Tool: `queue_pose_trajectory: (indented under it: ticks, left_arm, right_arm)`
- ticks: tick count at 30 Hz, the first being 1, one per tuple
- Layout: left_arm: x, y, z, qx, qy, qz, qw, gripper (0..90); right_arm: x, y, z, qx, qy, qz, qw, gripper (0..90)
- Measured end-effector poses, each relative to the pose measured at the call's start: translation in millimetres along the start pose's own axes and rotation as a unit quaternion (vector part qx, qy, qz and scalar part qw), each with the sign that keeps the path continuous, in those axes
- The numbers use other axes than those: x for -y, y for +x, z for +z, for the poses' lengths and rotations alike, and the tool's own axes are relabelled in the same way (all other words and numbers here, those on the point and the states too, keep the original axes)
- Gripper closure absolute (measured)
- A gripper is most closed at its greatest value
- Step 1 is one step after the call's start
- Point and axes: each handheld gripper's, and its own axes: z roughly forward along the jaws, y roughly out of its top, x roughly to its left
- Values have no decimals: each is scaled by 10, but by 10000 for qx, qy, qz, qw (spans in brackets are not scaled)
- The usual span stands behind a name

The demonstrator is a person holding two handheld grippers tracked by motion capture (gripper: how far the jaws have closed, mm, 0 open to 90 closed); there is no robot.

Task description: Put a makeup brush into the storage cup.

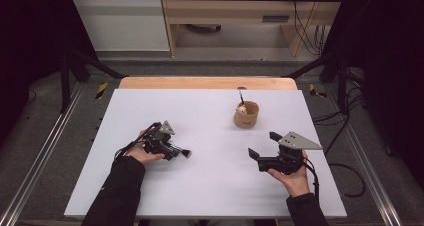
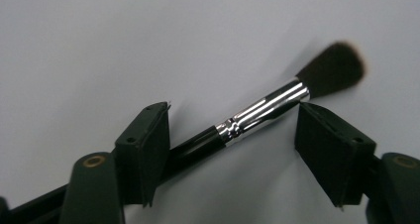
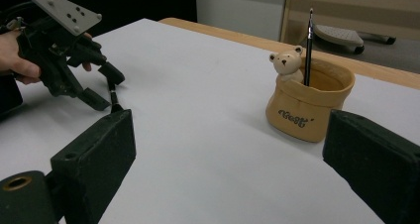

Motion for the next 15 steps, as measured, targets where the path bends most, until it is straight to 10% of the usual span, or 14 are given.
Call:
queue_pose_trajectory:
  ticks: [15]
  left_arm:
    - [-14,-68,-29,77,68,-50,9999,473]
  right_arm:
    - [-3,1,-8,17,-21,-15,10000,70]
